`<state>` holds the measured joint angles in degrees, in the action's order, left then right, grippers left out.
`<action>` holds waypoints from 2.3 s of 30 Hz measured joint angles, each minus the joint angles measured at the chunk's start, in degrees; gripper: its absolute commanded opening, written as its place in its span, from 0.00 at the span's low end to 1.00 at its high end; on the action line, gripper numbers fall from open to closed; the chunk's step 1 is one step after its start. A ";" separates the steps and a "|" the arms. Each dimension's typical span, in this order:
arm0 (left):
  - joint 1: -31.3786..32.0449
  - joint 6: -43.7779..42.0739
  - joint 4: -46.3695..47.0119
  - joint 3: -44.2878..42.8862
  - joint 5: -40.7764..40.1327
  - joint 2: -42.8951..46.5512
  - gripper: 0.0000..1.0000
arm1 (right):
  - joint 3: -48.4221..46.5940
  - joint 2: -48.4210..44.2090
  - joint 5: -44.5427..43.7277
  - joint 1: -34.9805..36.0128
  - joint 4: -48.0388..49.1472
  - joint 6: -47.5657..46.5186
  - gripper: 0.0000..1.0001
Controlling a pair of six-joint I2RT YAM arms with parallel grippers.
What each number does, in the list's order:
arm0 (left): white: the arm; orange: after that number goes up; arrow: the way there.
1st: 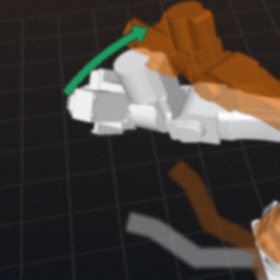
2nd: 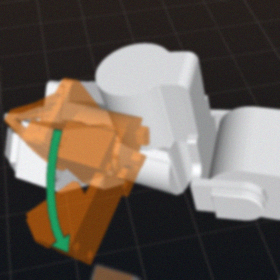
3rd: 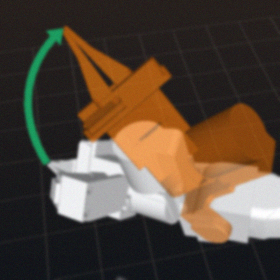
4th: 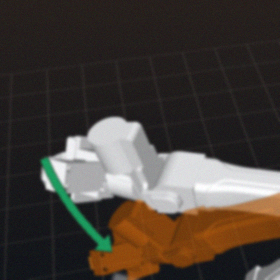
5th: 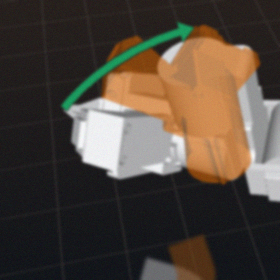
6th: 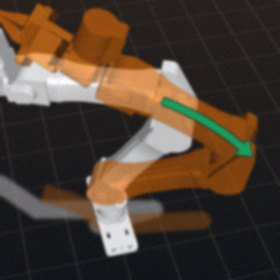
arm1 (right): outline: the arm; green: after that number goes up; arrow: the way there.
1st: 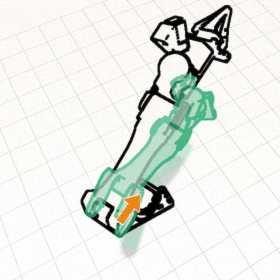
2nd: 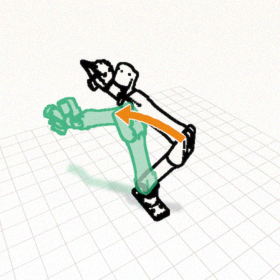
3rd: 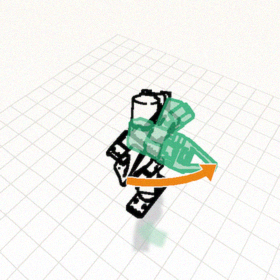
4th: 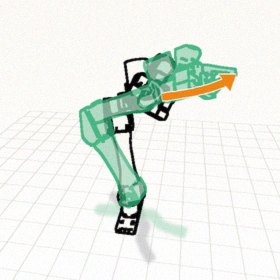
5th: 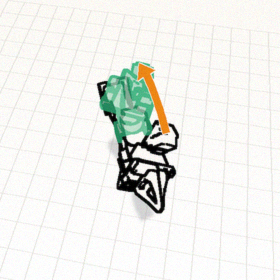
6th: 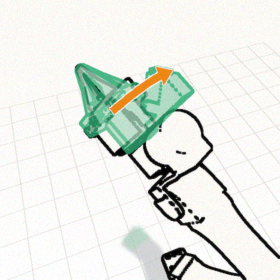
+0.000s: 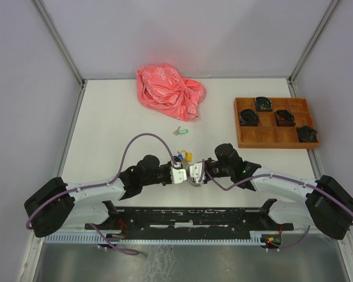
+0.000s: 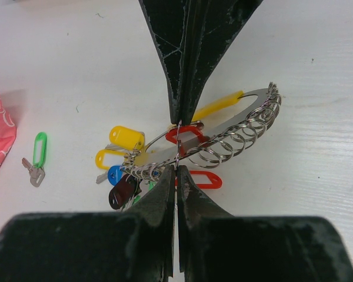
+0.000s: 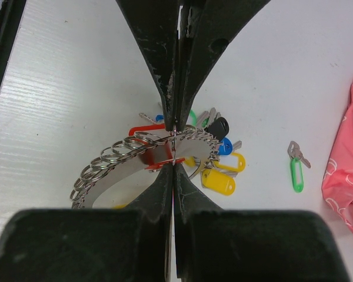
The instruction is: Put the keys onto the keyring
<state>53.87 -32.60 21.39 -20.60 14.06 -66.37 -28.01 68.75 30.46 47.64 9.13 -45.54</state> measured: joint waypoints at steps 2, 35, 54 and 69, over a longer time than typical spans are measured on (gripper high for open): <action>0.00 0.00 0.00 0.00 0.02 -0.02 0.03 | 0.00 0.00 0.09 0.00 -0.02 0.00 0.01; 0.00 0.02 0.02 0.00 1.05 -0.02 0.03 | 0.00 -0.83 0.59 0.00 -2.16 -1.07 0.01; 0.00 0.02 0.02 0.00 1.05 -0.04 0.03 | 0.00 -0.74 0.35 0.00 -1.40 -1.14 0.01; 0.00 0.02 0.02 0.00 1.05 -0.35 0.03 | 0.00 -0.26 0.57 0.00 -1.40 -1.14 0.01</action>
<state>53.87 -32.58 21.41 -20.60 15.11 -66.72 -28.01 68.49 31.03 47.64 7.73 -46.68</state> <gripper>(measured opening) 0.044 0.012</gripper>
